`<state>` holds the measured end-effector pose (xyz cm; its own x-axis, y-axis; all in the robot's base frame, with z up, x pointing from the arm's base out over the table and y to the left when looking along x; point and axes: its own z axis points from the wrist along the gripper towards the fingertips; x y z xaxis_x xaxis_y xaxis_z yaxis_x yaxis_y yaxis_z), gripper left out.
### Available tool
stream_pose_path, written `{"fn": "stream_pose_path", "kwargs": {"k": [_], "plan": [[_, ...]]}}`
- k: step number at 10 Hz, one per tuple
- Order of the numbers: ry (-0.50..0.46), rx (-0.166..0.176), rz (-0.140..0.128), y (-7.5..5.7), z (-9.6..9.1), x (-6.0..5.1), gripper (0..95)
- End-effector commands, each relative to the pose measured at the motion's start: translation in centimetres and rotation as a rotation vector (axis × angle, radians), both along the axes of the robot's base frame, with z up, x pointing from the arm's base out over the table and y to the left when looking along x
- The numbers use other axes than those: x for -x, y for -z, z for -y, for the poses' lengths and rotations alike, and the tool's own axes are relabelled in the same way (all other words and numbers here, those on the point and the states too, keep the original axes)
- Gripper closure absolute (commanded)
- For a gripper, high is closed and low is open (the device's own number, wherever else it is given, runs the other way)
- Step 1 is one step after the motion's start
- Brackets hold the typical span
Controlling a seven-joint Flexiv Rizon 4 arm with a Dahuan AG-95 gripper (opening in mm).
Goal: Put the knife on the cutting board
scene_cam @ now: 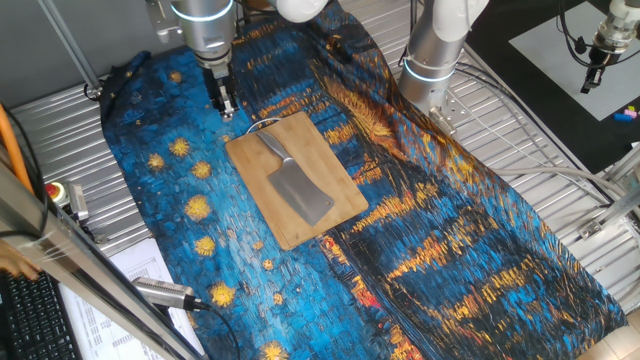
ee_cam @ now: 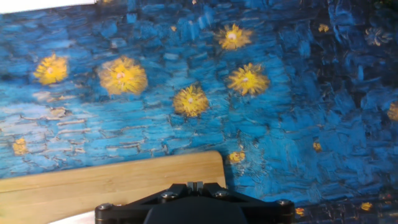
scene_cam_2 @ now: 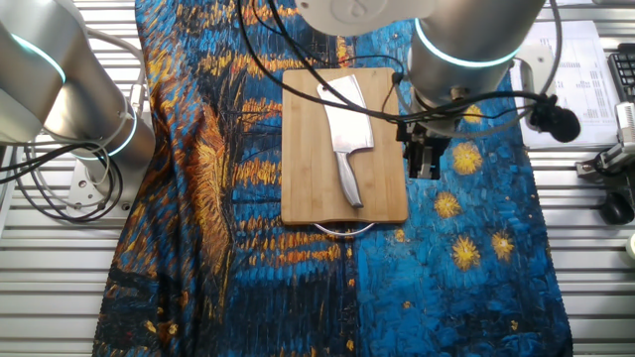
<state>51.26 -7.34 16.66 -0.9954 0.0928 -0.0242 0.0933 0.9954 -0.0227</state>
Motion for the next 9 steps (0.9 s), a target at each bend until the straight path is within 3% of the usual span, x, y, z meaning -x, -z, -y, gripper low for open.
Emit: {"fn": "stream_pose_path", "kwargs": {"k": [1,9], "plan": [[-0.003,0.0,0.002,-0.01,0.03,0.12,95.0],[-0.01,-0.006,0.002,0.06,0.06,0.11,95.0]]}}
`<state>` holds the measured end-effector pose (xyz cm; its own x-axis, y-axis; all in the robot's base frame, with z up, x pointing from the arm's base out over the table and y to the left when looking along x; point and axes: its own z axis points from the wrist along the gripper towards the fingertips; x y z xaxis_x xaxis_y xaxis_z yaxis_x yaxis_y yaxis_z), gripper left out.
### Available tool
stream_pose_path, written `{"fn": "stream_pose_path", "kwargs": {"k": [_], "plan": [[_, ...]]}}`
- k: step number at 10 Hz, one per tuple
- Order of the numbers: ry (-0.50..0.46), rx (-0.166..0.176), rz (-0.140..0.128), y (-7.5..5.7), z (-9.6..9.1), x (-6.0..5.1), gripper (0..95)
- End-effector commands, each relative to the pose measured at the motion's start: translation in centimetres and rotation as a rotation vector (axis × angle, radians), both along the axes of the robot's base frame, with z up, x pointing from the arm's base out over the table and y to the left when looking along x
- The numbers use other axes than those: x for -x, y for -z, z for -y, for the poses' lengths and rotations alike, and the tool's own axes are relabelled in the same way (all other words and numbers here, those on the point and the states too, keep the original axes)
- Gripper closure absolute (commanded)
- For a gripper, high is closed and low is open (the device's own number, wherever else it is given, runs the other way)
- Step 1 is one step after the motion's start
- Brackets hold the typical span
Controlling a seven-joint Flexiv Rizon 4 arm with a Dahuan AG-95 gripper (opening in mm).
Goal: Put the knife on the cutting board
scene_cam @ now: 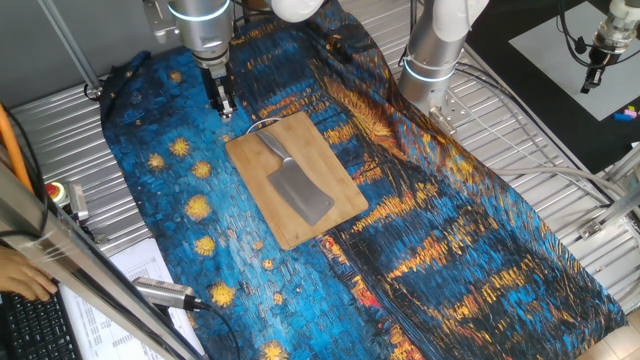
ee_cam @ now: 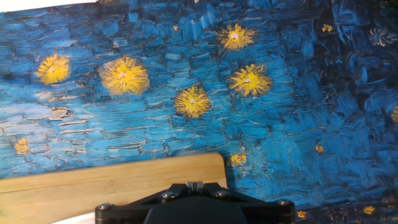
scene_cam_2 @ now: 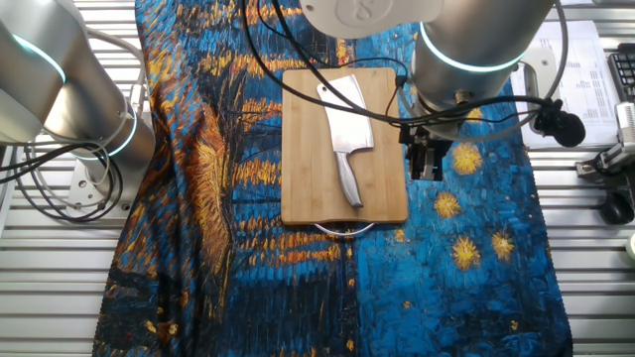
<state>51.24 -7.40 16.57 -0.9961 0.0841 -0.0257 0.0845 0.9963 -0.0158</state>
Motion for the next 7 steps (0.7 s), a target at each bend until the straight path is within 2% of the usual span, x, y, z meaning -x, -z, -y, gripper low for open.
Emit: {"fn": "stream_pose_path", "kwargs": {"k": [1,7], "plan": [[-0.001,0.0,0.0,0.0,0.02,0.1,95.0],[-0.005,-0.005,0.004,0.09,0.05,0.09,95.0]]}}
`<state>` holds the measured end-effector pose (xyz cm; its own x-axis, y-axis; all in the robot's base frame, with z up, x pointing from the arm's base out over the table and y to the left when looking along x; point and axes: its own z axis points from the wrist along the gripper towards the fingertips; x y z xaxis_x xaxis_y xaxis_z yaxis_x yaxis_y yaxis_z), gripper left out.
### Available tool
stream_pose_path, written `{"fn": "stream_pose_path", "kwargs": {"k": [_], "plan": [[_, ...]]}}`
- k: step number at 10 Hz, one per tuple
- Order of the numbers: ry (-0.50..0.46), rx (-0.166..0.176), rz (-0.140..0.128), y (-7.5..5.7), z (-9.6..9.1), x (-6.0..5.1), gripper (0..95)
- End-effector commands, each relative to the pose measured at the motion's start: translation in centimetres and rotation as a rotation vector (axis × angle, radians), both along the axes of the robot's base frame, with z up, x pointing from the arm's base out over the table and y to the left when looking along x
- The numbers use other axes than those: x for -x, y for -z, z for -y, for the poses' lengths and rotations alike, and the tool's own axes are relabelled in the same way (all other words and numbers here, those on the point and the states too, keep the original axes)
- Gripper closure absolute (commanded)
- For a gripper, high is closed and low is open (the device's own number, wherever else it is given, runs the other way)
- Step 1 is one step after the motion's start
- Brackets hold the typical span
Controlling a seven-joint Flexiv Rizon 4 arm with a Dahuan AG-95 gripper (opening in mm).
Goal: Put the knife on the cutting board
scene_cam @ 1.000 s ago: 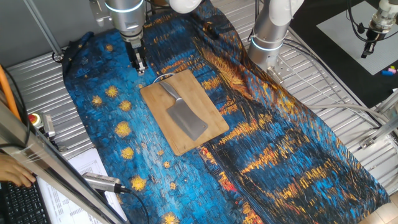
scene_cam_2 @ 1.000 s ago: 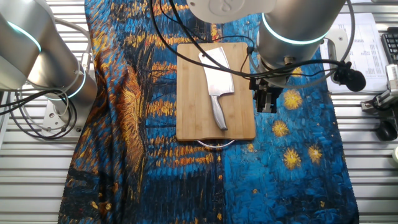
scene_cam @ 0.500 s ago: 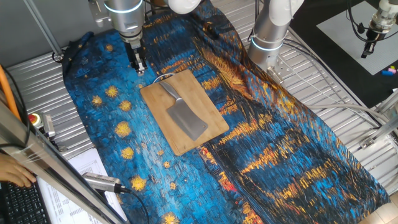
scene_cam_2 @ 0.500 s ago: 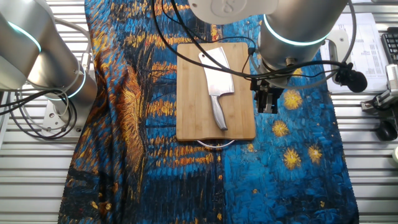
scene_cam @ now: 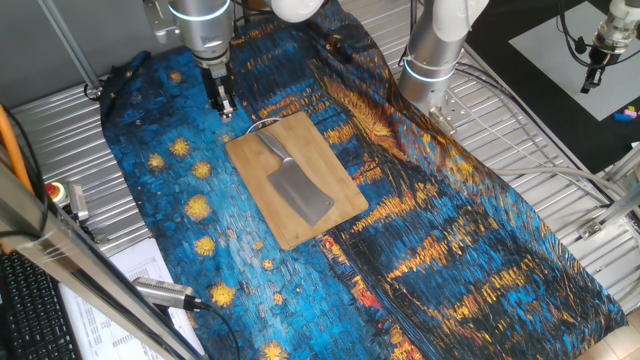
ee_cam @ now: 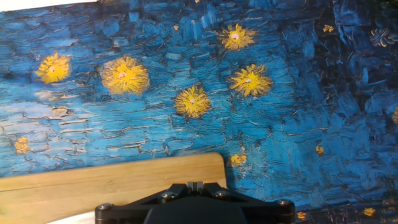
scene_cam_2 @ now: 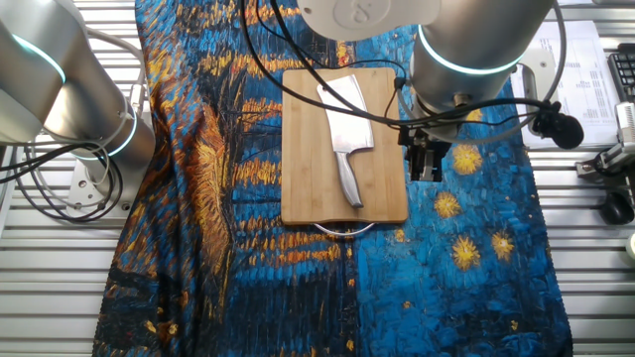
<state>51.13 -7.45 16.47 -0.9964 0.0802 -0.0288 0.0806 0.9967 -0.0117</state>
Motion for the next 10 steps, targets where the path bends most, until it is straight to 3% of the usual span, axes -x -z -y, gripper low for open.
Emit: {"fn": "stream_pose_path", "kwargs": {"k": [1,10], "plan": [[-0.001,-0.002,0.002,-0.01,0.0,-0.02,95.0],[-0.008,-0.001,0.002,-0.05,-0.01,0.0,95.0]]}}
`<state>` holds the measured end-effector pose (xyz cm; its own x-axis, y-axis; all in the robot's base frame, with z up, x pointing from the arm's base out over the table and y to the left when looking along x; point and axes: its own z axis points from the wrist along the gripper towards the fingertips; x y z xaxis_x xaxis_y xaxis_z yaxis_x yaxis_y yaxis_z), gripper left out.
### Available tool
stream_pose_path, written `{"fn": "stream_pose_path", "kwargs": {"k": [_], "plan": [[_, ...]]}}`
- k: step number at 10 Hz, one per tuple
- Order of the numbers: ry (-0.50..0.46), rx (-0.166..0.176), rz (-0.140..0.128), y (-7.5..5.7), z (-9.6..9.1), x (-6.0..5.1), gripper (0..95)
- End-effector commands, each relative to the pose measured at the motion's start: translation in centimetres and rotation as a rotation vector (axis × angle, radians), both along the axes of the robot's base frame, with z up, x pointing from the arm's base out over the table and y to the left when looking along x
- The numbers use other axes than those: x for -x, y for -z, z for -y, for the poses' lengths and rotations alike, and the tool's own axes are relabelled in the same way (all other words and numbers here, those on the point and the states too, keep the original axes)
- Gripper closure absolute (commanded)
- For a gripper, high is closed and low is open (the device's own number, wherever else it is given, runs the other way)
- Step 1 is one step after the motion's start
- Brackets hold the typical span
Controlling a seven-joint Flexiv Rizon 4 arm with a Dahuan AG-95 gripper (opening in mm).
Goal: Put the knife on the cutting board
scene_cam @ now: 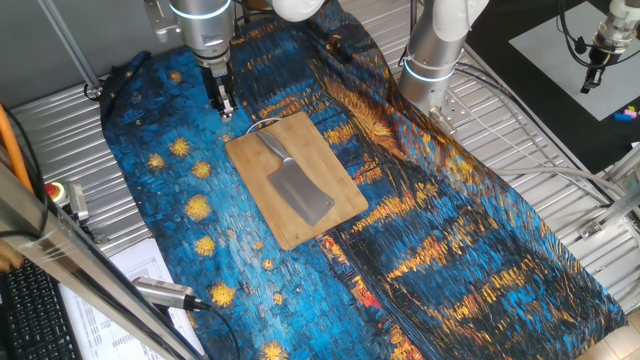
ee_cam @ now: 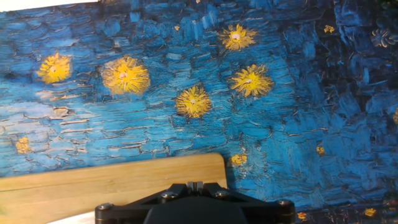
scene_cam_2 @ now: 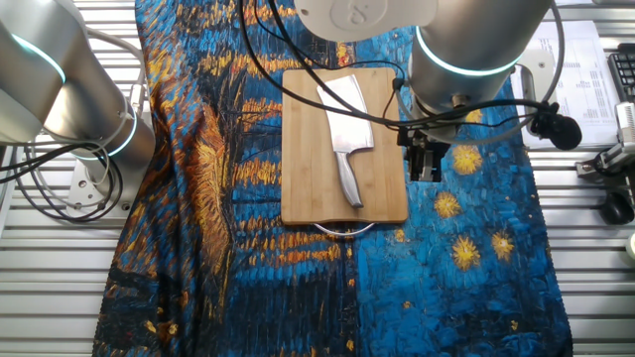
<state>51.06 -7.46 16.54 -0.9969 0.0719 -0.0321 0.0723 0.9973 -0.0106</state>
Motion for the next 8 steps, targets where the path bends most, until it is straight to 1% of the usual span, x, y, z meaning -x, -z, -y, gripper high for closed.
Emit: {"fn": "stream_pose_path", "kwargs": {"k": [1,8], "plan": [[0.002,0.0,-0.001,0.01,-0.02,-0.08,95.0],[0.005,-0.002,0.0,0.01,-0.02,-0.08,95.0]]}}
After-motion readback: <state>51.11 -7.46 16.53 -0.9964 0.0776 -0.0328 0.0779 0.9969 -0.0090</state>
